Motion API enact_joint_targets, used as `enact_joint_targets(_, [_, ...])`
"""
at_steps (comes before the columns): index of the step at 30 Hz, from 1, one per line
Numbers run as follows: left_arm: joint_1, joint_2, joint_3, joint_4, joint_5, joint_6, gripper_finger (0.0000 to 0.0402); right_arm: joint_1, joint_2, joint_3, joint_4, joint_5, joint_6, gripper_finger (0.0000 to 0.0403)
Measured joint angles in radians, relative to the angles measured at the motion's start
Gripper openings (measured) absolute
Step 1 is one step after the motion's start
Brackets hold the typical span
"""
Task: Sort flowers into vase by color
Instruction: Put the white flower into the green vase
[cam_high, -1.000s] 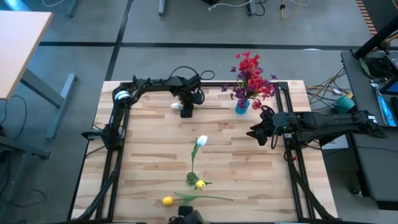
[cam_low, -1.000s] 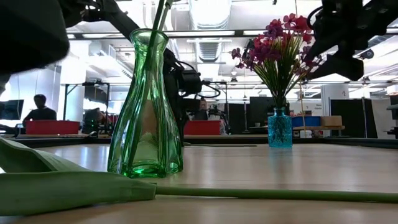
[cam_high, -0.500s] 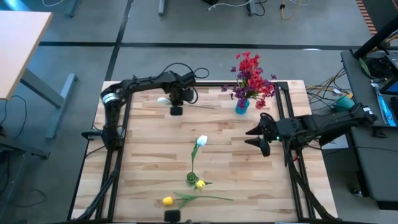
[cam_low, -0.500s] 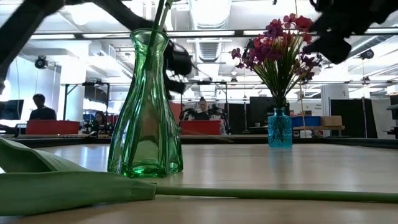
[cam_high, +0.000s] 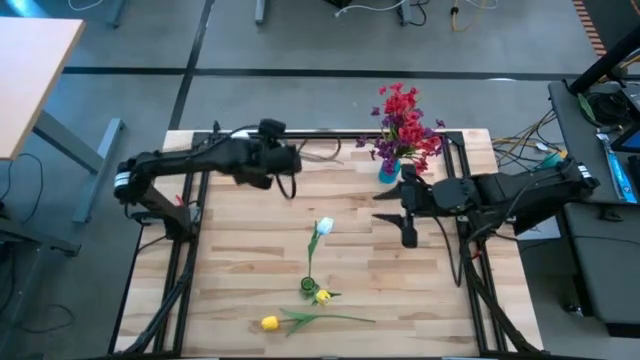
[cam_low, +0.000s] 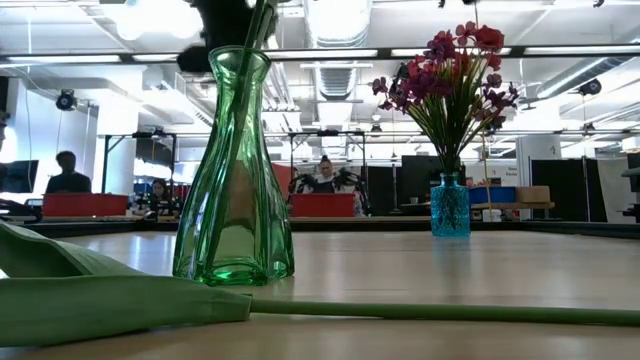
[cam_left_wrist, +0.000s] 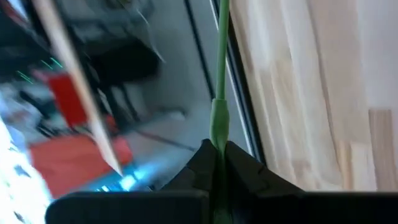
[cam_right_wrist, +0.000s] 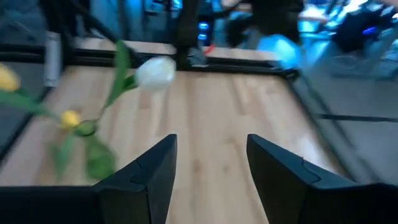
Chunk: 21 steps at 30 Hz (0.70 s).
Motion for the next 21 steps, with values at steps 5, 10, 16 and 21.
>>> enact_joint_targets(5, [-0.164,-0.055,0.000,0.152,-0.024,0.086,0.0003,-0.014,0.129,0.190,-0.079,0.084,-0.059,0.0204])
enact_joint_targets(10, [-0.282,-0.051,0.001,0.328,-0.019,0.235,0.0003,-0.051,0.249,0.373,-0.172,0.084,-0.036,0.0241])
enact_joint_targets(16, [-0.318,-0.022,0.001,0.447,-0.021,0.351,0.0003,-0.120,0.375,0.551,-0.314,-0.003,0.014,0.0286])
enact_joint_targets(21, [-0.323,0.002,0.001,0.513,-0.029,0.413,0.0003,-0.185,0.435,0.588,-0.323,-0.107,0.033,0.0292])
